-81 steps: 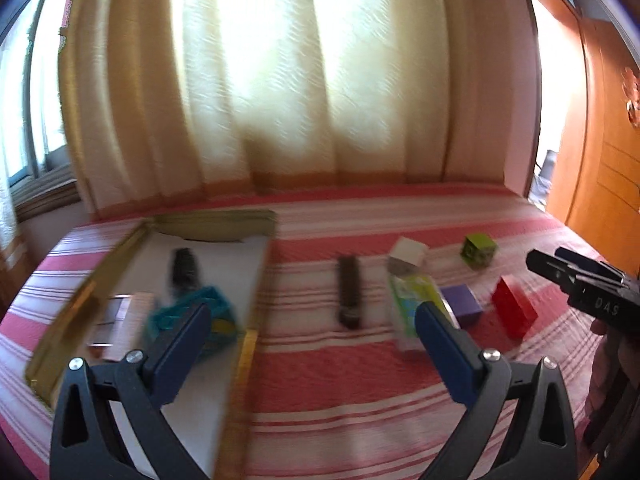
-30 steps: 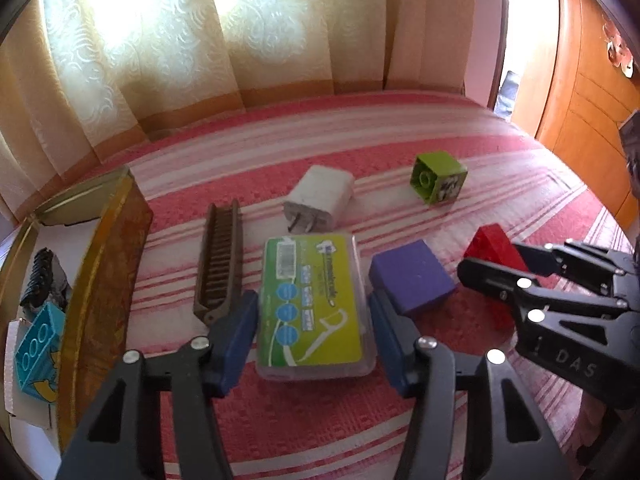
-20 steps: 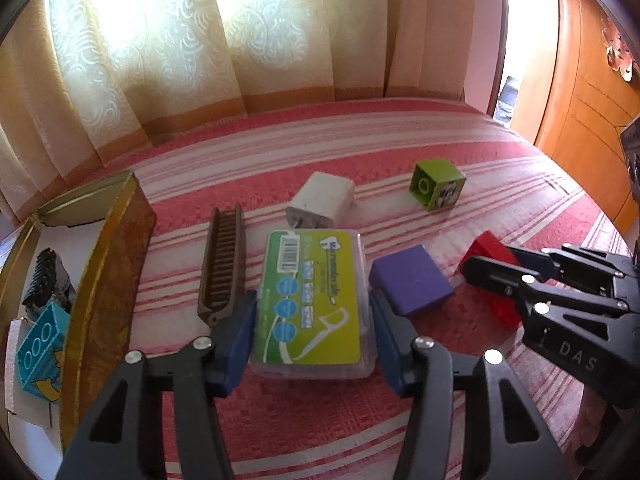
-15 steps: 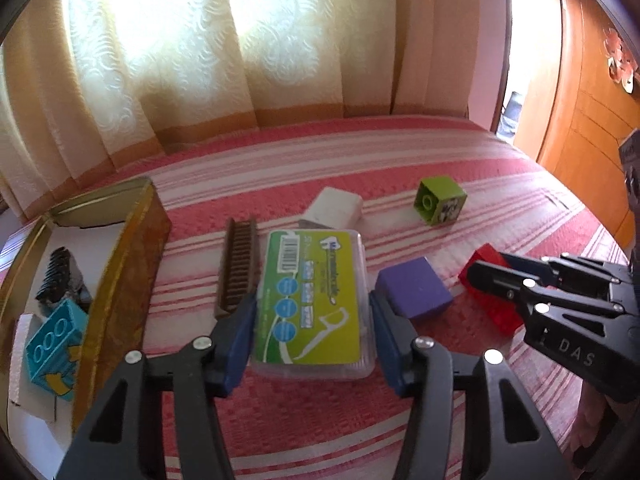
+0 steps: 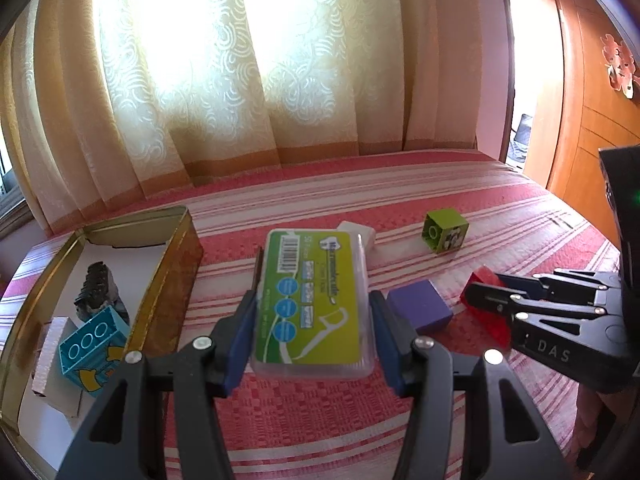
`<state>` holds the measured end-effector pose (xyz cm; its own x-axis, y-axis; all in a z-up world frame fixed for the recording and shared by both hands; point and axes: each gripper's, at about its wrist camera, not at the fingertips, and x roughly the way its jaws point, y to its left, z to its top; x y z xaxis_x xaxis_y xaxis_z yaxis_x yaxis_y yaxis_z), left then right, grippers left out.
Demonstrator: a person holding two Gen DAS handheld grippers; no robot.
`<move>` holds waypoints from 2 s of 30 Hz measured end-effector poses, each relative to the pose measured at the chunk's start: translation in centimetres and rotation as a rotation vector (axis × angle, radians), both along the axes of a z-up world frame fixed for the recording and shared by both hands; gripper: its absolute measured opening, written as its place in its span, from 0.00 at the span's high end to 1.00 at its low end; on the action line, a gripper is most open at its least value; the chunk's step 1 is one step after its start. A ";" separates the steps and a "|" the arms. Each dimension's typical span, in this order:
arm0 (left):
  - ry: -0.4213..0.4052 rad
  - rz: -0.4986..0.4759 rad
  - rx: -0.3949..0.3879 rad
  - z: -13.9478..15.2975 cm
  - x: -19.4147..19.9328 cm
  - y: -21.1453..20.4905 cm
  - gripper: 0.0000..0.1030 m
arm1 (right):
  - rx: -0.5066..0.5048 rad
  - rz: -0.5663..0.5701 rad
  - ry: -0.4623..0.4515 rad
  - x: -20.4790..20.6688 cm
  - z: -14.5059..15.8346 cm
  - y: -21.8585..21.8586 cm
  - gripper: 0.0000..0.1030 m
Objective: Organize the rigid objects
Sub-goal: 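Grasp the green floss box with left gripper while right grasps the red Lego brick, then carry the floss box with left gripper while right carries the red brick toward the tin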
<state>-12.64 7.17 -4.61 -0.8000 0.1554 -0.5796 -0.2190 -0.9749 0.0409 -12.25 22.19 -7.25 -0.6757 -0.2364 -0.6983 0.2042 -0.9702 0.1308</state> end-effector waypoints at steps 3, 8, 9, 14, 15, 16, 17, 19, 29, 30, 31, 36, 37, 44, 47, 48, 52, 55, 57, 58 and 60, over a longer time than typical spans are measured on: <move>0.008 0.011 0.009 0.1 0.1 -0.3 0.47 | -0.006 -0.001 -0.007 0.0 -0.1 0.1 0.76; 0.037 0.030 0.013 0.4 0.7 -0.5 0.47 | -0.024 0.007 0.003 0.1 0.0 0.3 0.76; 0.046 0.033 0.011 0.4 0.9 -0.5 0.47 | -0.019 0.007 0.017 0.4 0.1 0.2 0.76; 0.108 0.050 -0.008 0.9 2.0 -0.4 0.47 | -0.009 0.018 0.098 1.6 1.2 -0.3 0.76; 0.117 0.053 -0.010 1.0 2.1 -0.4 0.47 | -0.014 0.022 0.111 1.8 1.3 -0.3 0.76; 0.125 0.055 -0.012 1.1 2.3 -0.4 0.47 | -0.015 0.020 0.128 2.0 1.5 -0.3 0.76; 0.135 0.057 -0.014 1.2 2.5 -0.4 0.47 | -0.014 0.019 0.141 2.2 1.7 -0.3 0.76; 0.148 0.061 -0.012 1.3 2.8 -0.5 0.47 | -0.015 0.029 0.159 2.5 1.9 -0.5 0.76; 0.173 0.072 0.006 1.6 3.4 -1.1 0.47 | -0.019 0.038 0.230 3.6 2.8 -0.5 0.76; 0.175 0.073 0.008 1.6 3.5 -1.1 0.47 | -0.020 0.039 0.238 3.8 2.8 -0.5 0.76; 0.176 0.073 0.009 1.6 3.5 -1.1 0.47 | -0.020 0.039 0.250 4.0 2.9 -0.5 0.76; 0.182 0.072 0.013 1.6 3.7 -1.2 0.47 | -0.018 0.040 0.296 4.7 3.3 -0.5 0.76; 0.183 0.073 0.014 1.5 3.7 -1.2 0.47 | -0.020 0.039 0.304 4.9 3.4 -0.4 0.76; 0.196 0.071 0.018 1.6 4.1 -1.3 0.47 | -0.034 0.033 0.344 5.5 3.6 -0.1 0.76; 0.199 0.074 0.026 1.6 4.3 -1.5 0.47 | -0.034 0.033 0.356 5.7 3.5 -0.1 0.76; 0.200 0.075 0.028 1.7 4.4 -1.6 0.47 | -0.035 0.032 0.361 5.7 3.5 0.0 0.76; 0.205 0.078 0.031 1.7 4.6 -1.7 0.47 | -0.035 0.027 0.383 6.1 3.5 0.1 0.76; 0.211 0.082 0.036 1.7 4.9 -1.9 0.47 | -0.041 0.021 0.403 6.5 3.6 0.2 0.76; 0.212 0.084 0.041 1.8 5.0 -2.1 0.47 | -0.046 0.015 0.416 6.7 3.7 0.2 0.76; 0.213 0.085 0.043 1.8 5.0 -2.2 0.47 | -0.049 0.013 0.426 6.9 3.7 0.2 0.76; 0.213 0.087 0.048 1.8 5.1 -2.3 0.47 | -0.052 0.009 0.444 7.2 3.8 0.2 0.76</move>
